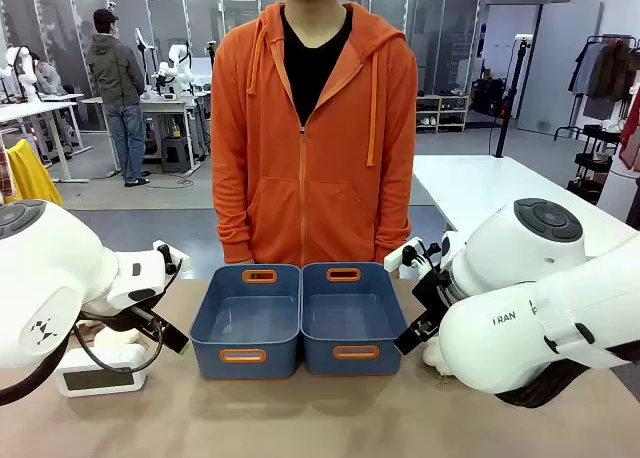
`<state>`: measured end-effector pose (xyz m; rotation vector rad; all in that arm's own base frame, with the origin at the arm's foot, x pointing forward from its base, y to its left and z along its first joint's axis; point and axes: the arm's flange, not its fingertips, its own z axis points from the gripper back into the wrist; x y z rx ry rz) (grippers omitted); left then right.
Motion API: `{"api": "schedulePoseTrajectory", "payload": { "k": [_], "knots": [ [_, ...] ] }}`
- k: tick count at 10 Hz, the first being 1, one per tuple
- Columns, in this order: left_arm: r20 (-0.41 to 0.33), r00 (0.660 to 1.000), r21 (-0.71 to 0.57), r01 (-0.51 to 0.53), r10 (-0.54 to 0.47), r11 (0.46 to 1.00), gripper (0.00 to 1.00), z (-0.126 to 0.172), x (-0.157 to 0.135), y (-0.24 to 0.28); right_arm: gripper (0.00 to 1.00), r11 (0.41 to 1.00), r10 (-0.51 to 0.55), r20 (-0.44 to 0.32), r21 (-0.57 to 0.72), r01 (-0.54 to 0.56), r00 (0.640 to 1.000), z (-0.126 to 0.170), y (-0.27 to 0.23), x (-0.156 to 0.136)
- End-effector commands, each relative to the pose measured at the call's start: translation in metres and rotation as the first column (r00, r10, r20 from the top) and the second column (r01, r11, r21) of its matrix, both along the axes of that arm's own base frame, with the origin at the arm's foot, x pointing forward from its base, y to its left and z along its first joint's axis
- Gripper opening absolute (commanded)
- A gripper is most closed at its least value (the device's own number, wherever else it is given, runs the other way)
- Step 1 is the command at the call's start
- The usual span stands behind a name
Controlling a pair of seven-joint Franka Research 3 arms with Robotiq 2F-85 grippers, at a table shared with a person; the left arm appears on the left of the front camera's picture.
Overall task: Sort the digital clocks into the basket.
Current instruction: Pick up the Digital clock from the table and place it into the empty Plastic storage basket.
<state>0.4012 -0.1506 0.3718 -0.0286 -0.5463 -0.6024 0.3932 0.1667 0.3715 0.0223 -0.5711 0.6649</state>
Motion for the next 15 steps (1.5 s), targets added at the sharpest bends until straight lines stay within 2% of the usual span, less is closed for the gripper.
{"api": "schedulePoseTrajectory", "payload": {
  "k": [1, 9, 10, 11, 12, 13, 15],
  "knots": [
    [0.0, 1.0, 0.0, 0.0, 0.0, 1.0, 1.0, 0.0, 0.0, 0.0, 1.0, 1.0, 0.0, 0.0, 0.0, 0.0, 1.0, 0.0, 0.0, 0.0],
    [0.0, 1.0, 0.0, 0.001, -0.001, 1.0, 1.0, 0.0, 0.0, 0.0, 1.0, 1.0, 0.001, 0.001, -0.001, -0.001, 1.0, 0.0, 0.0, 0.0],
    [-0.04, 0.994, -0.012, 0.105, -0.106, 0.994, 1.0, 0.028, 0.005, -0.014, 1.0, 0.998, 0.065, -0.036, 0.016, -0.065, 0.997, 0.03, -0.006, 0.008],
    [-0.042, 0.994, -0.055, 0.099, -0.102, 0.994, 1.0, 0.06, 0.014, -0.015, 1.0, 0.995, 0.069, -0.066, 0.071, -0.065, 0.995, 0.058, -0.022, 0.017],
    [-0.106, 0.987, -0.094, 0.113, -0.123, 0.989, 1.0, 0.089, 0.017, -0.005, 1.0, 0.991, 0.079, -0.062, 0.117, -0.071, 0.995, 0.083, -0.043, 0.023],
    [-0.088, 0.988, -0.084, 0.117, -0.125, 0.99, 1.0, 0.119, 0.019, 0.016, 1.0, 0.986, 0.106, -0.058, 0.132, -0.098, 0.993, 0.104, -0.07, 0.027],
    [-0.101, 0.978, -0.157, 0.165, -0.183, 0.974, 1.0, 0.148, 0.006, 0.066, 1.0, 0.971, 0.155, -0.069, 0.196, -0.139, 0.985, 0.127, -0.132, 0.023]
  ]
}}
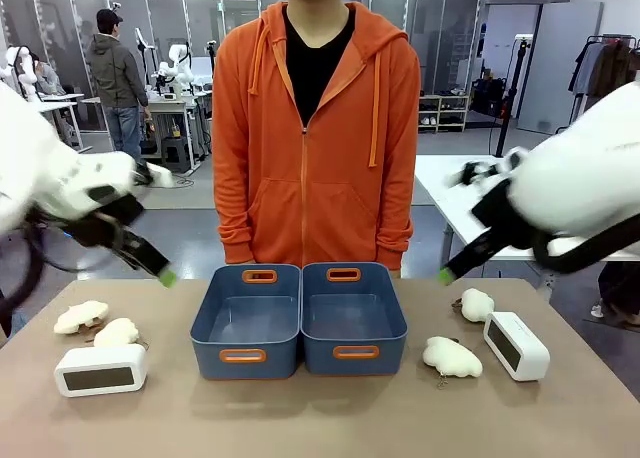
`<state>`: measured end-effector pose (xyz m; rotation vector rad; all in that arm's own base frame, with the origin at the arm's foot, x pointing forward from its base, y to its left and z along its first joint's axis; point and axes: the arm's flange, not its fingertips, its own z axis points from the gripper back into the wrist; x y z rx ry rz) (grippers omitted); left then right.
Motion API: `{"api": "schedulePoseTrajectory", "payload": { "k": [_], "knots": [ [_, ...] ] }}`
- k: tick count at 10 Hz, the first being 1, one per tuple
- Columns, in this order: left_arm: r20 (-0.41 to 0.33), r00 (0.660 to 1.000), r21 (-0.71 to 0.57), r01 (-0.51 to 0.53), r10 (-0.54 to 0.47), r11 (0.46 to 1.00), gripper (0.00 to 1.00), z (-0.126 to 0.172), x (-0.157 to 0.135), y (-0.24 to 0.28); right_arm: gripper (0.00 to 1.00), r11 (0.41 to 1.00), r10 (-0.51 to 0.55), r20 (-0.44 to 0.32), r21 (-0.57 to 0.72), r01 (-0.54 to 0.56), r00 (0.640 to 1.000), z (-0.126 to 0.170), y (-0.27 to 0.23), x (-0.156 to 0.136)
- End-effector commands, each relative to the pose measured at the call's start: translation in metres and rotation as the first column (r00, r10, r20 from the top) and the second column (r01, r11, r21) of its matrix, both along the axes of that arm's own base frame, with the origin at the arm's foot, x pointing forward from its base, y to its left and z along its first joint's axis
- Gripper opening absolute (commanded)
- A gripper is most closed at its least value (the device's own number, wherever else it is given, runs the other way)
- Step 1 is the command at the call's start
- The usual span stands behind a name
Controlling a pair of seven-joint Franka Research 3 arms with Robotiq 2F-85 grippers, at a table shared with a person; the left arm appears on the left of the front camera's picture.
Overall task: Sort the digital clocks into the basket.
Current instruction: Pick up the Digital clock from the table and place it into the empty Plastic storage basket.
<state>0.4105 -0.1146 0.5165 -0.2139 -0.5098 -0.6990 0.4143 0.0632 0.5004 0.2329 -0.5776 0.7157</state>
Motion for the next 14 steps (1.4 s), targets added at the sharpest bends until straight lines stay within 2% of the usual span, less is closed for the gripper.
{"api": "schedulePoseTrajectory", "payload": {
  "k": [1, 2, 3, 6, 7, 8, 9, 10, 11, 14],
  "knots": [
    [-0.039, 0.997, -0.044, 0.058, -0.06, 0.997, 1.0, 0.013, -0.018, 0.058, 1.0, 0.996, 0.08, -0.029, 0.045, -0.079, 0.996, 0.006, -0.059, -0.011],
    [-0.034, 0.999, -0.152, 0.016, -0.021, 0.988, 1.0, 0.021, -0.032, 0.096, 1.0, 0.994, 0.082, -0.035, 0.073, -0.079, 0.996, 0.009, -0.094, -0.027],
    [-0.032, 0.999, -0.256, -0.008, 0.0, 0.967, 1.0, 0.024, -0.045, 0.128, 1.0, 0.983, 0.089, -0.045, 0.163, -0.081, 0.995, 0.009, -0.12, -0.04],
    [-0.006, 0.996, -0.408, -0.08, 0.085, 0.91, 1.0, 0.019, -0.074, 0.188, 1.0, 0.934, 0.119, 0.016, 0.336, -0.118, 0.993, 0.005, -0.173, -0.076],
    [-0.027, 0.994, -0.431, -0.108, 0.107, 0.896, 1.0, 0.017, -0.081, 0.204, 1.0, 0.927, 0.116, 0.025, 0.355, -0.118, 0.993, 0.006, -0.181, -0.087],
    [-0.034, 0.989, -0.447, -0.142, 0.141, 0.883, 1.0, 0.021, -0.086, 0.213, 1.0, 0.931, 0.107, -0.007, 0.351, -0.098, 0.994, 0.004, -0.18, -0.09],
    [-0.026, 0.988, -0.444, -0.149, 0.154, 0.883, 1.0, 0.028, -0.081, 0.212, 1.0, 0.929, 0.091, -0.004, 0.361, -0.083, 0.996, 0.003, -0.173, -0.085],
    [-0.02, 0.978, -0.44, -0.195, 0.208, 0.876, 1.0, 0.028, -0.069, 0.203, 1.0, 0.923, 0.071, -0.011, 0.379, -0.062, 0.997, 0.002, -0.164, -0.077],
    [-0.03, 0.986, -0.433, -0.162, 0.165, 0.887, 1.0, 0.022, -0.084, 0.219, 1.0, 0.928, 0.089, -0.007, 0.363, -0.08, 0.996, 0.007, -0.185, -0.089],
    [-0.03, 0.986, -0.433, -0.162, 0.165, 0.887, 1.0, 0.022, -0.084, 0.219, 1.0, 0.928, 0.089, -0.007, 0.363, -0.08, 0.996, 0.007, -0.185, -0.089]
  ]
}}
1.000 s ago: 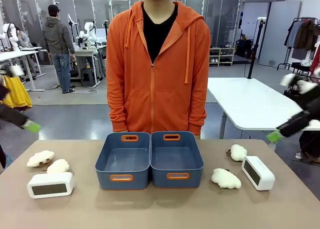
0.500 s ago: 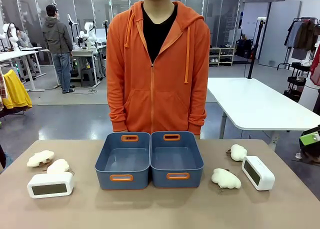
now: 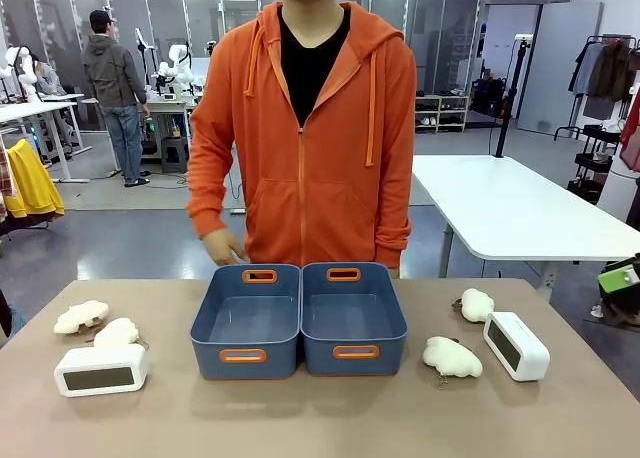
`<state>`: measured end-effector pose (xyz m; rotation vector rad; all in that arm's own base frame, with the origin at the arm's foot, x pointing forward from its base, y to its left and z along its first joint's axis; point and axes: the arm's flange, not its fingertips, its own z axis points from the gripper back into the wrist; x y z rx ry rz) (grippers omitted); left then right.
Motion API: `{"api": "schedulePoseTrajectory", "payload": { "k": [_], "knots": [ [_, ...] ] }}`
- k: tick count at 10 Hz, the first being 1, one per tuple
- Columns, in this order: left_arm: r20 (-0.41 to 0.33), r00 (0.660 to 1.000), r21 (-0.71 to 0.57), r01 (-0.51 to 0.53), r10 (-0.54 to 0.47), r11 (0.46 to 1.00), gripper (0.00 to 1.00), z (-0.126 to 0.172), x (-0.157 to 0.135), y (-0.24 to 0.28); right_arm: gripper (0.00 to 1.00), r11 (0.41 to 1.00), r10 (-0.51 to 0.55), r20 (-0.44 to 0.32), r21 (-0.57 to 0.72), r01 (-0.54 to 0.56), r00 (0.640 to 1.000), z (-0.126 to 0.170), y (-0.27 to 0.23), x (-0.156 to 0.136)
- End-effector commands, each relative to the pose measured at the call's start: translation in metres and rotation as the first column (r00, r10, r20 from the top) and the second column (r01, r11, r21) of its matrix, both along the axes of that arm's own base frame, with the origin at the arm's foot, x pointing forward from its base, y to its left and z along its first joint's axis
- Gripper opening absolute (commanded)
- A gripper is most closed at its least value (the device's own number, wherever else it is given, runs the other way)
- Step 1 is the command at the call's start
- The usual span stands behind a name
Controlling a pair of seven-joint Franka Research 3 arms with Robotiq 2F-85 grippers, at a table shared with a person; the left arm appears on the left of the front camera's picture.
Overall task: Sort the digital clocks into the basket.
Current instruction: Pick up the Digital clock from the table and place it into the empty Plastic storage basket.
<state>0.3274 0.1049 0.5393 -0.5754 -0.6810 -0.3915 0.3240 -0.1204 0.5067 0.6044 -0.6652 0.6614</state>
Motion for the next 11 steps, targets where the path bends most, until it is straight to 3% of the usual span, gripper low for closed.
{"api": "schedulePoseTrajectory", "payload": {
  "k": [1, 11],
  "knots": [
    [0.005, 1.0, 0.0, 0.021, -0.021, 1.0, 1.0, -0.001, -0.001, 0.0, 1.0, 1.0, 0.02, 0.018, 0.007, -0.021, 1.0, 0.0006, -0.0011, 0.001],
    [0.005, 1.0, 0.0, 0.021, -0.021, 1.0, 1.0, -0.001, -0.001, 0.0, 1.0, 1.0, 0.02, 0.018, 0.007, -0.021, 1.0, 0.0006, -0.0011, 0.001]
  ]
}}
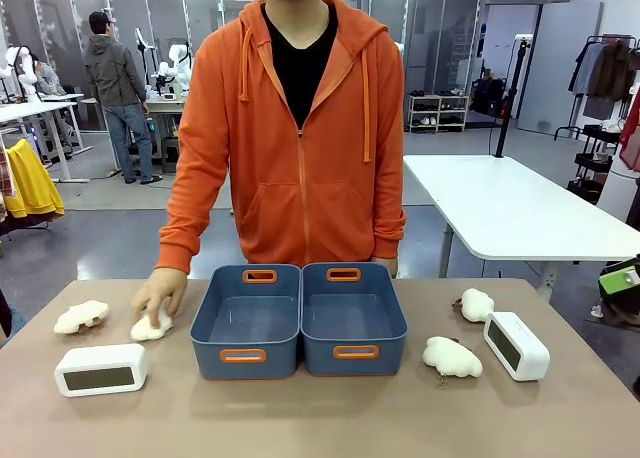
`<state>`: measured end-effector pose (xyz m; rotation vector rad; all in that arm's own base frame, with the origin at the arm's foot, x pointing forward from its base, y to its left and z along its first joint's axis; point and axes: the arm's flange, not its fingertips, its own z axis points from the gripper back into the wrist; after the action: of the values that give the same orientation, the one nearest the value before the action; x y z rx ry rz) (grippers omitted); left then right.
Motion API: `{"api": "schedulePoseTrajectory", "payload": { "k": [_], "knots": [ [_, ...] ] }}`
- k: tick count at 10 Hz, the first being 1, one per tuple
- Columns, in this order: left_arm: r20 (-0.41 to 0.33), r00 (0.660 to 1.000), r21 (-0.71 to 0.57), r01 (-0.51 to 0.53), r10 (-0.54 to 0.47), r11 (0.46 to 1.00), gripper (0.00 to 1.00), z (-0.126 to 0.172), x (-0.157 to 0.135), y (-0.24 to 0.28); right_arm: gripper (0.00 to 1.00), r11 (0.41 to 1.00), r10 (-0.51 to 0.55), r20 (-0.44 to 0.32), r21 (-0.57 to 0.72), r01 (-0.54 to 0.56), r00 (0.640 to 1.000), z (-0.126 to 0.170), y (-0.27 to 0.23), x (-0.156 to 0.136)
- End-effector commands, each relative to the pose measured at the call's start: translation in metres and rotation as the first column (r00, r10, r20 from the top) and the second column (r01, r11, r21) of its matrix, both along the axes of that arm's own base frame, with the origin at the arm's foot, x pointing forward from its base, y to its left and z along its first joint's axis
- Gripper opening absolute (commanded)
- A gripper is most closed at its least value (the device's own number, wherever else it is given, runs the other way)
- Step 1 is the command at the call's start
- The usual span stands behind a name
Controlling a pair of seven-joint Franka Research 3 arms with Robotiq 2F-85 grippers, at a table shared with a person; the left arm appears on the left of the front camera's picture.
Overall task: Sort the digital clocks into the basket.
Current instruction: Pick up the Digital clock from the table and place it into the empty Plastic storage basket.
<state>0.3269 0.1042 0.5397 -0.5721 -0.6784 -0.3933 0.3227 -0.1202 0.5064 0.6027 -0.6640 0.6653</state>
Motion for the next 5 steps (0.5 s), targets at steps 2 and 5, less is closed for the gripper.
{"api": "schedulePoseTrajectory", "payload": {
  "k": [2, 5],
  "knots": [
    [0.007, 1.0, -0.004, 0.02, -0.02, 1.0, 1.0, -0.001, 0.0, 0.001, 1.0, 1.0, 0.0, 0.0, 0.0, 0.0, 1.0, 0.0, 0.0, 0.0],
    [0.007, 1.0, -0.004, 0.02, -0.02, 1.0, 1.0, -0.001, 0.0, 0.001, 1.0, 0.989, -0.076, -0.078, -0.135, 0.065, 0.994, 0.019, 0.022, 0.007]
  ]
}}
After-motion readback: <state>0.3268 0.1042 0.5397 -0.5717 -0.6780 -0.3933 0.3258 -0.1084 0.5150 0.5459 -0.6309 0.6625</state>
